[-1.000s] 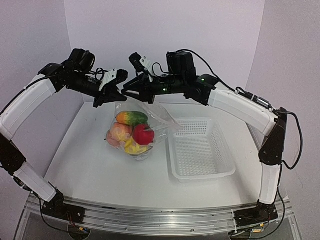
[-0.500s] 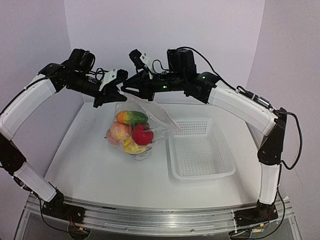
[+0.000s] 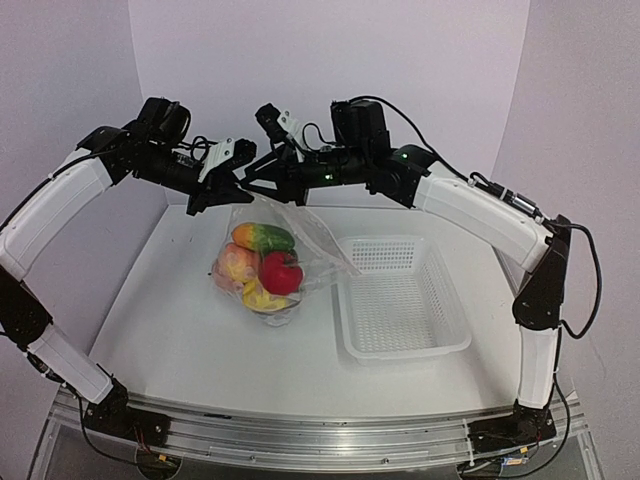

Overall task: Place the food in the zip-top bag and seal the zipper
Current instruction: Zip the zipper food storage bag at the center of the board.

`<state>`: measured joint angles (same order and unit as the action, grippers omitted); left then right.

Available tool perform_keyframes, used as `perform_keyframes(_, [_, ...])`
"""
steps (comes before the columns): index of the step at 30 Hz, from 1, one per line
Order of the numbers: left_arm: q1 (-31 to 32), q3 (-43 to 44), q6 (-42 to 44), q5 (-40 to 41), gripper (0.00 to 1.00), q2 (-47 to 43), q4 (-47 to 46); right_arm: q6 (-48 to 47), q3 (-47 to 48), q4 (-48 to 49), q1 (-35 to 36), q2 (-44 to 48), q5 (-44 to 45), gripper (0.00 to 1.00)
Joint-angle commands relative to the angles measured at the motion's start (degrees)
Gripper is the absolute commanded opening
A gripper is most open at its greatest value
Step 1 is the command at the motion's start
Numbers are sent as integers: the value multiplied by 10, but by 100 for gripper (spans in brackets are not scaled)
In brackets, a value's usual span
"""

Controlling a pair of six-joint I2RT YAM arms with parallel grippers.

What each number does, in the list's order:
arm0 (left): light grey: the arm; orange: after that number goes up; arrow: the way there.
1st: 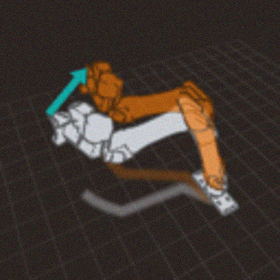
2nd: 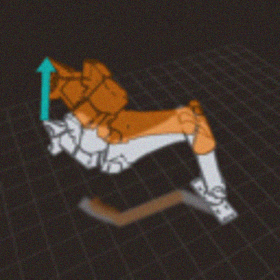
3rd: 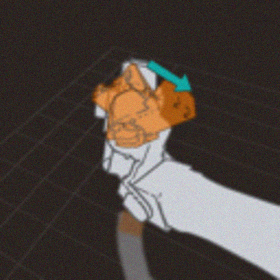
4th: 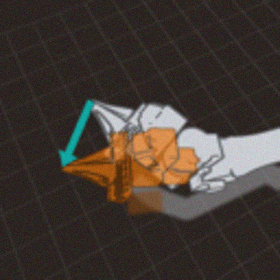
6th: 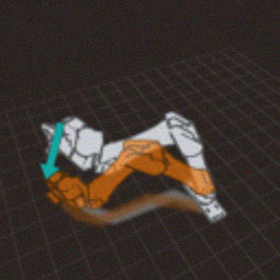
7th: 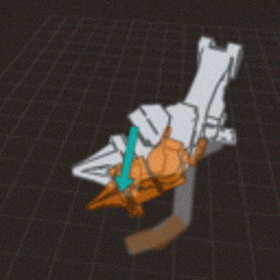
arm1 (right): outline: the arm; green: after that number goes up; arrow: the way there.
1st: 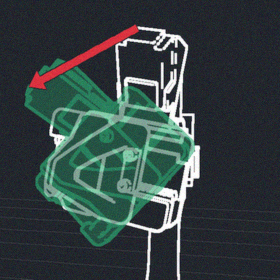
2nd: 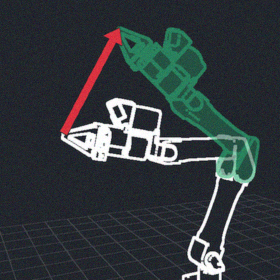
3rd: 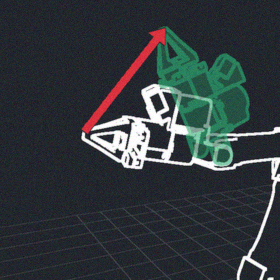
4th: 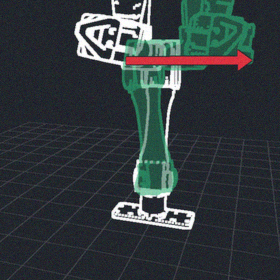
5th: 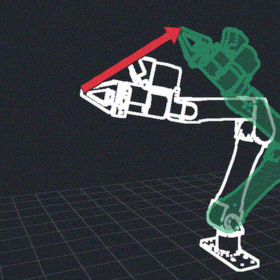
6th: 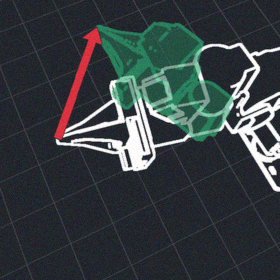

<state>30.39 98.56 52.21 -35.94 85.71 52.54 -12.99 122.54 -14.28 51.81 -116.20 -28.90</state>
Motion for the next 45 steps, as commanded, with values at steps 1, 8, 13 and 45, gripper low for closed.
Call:
perform_keyframes(1, [2,11,-3,-19,0,-6,-35,2,23,-9,3,4,-34,31])
perform_keyframes(8, [2,5,-3,-19,0,-8,-39,-1,17,-7,3,13,-29,30])
perform_keyframes(13, [2,9,-3,-22,0,-8,-38,-9,13,-7,6,3,5,24])
perform_keyframes(45, [-22,19,9,-41,0,-15,-33,-71,-61,-52,1,61,90,0])
